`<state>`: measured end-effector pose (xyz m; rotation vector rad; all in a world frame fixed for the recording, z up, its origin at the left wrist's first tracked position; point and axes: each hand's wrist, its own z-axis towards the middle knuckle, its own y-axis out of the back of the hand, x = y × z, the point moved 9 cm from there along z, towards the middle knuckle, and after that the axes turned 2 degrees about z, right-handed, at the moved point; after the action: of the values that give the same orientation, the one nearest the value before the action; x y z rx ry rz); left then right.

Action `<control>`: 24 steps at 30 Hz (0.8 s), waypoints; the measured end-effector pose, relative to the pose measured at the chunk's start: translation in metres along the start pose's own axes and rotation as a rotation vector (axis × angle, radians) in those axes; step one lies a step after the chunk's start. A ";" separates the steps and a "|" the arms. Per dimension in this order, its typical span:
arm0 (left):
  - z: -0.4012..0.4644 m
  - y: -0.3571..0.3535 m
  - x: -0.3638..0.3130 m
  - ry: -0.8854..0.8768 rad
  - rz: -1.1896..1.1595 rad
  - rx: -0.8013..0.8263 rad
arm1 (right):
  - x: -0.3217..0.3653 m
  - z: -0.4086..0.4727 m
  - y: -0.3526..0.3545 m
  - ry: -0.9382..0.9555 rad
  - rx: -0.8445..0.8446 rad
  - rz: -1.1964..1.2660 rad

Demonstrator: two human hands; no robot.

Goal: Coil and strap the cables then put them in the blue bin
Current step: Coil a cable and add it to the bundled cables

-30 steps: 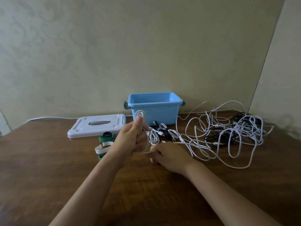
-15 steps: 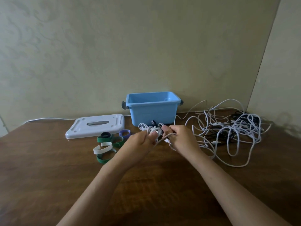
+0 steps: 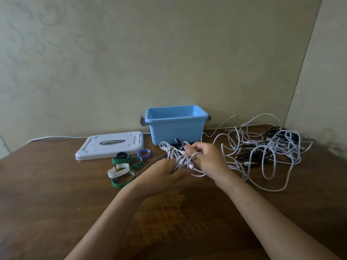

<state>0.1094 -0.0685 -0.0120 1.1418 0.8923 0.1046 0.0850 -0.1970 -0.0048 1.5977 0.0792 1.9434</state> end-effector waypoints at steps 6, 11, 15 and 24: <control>-0.010 0.042 0.025 0.127 -0.453 -0.379 | 0.012 0.000 -0.001 0.083 0.111 0.051; -0.013 0.048 0.029 0.127 -0.562 -0.461 | 0.014 -0.008 -0.024 0.125 0.188 -0.013; -0.010 0.046 0.019 0.051 -0.552 -0.419 | 0.025 -0.017 -0.034 0.217 0.194 -0.052; -0.005 0.029 0.018 0.041 -0.556 -0.377 | 0.034 -0.026 -0.044 0.299 0.223 -0.239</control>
<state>0.1286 -0.0426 0.0014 0.5178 1.1414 -0.1556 0.0766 -0.1366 -0.0004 1.3453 0.5995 2.0188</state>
